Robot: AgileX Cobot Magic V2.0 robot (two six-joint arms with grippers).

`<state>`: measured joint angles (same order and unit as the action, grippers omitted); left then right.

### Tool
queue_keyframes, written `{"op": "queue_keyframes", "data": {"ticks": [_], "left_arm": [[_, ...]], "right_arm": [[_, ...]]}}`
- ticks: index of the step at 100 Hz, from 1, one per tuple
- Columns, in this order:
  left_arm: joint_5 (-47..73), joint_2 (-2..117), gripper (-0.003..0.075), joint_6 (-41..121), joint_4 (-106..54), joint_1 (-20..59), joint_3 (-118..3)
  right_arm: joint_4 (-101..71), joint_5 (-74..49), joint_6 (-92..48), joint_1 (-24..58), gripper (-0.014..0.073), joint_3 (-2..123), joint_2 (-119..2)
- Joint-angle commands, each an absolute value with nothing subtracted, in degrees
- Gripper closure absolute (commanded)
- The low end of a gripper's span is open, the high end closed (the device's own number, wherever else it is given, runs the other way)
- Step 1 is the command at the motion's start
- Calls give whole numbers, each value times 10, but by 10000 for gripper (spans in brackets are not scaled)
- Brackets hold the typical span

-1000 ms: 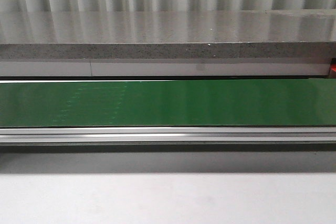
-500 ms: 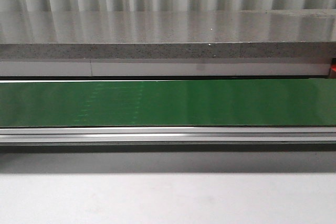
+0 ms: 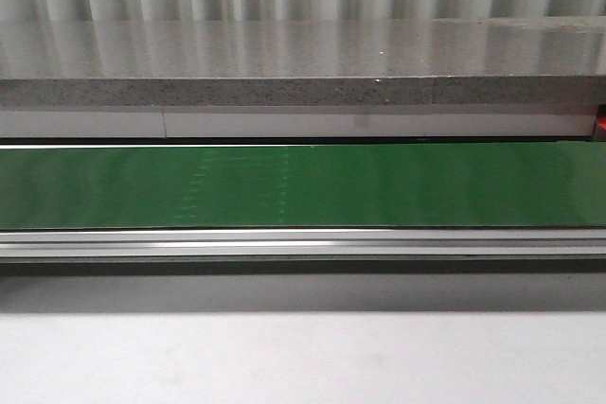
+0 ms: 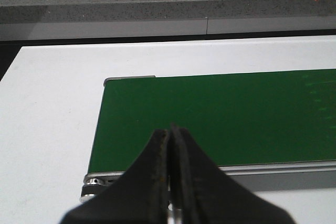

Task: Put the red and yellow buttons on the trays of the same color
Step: 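Lower the yellow button into the yellow tray and open the right gripper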

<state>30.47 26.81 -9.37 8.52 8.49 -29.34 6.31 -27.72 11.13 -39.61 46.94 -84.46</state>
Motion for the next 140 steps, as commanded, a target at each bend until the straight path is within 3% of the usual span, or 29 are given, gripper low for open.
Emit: {"op": "queue_keyframes", "data": {"ticks": [1, 43, 53, 70, 77, 140], "left_arm": [[261, 270, 740, -94, 88, 90, -307], [261, 270, 740, -94, 88, 90, -307], [261, 270, 740, -94, 88, 90, -307], [261, 270, 740, -94, 88, 90, -307], [261, 270, 740, -94, 88, 90, -307], [261, 270, 740, -94, 88, 90, -307]], "right_arm": [[75, -247, 112, -400, 475, 480, -842], [72, -235, 113, -400, 450, 480, -892], [70, -235, 113, -400, 373, 480, -892], [68, -235, 113, -400, 163, 480, -891], [61, -236, 113, -400, 123, 480, -889], [53, -263, 119, -371, 120, 480, -704]]}}
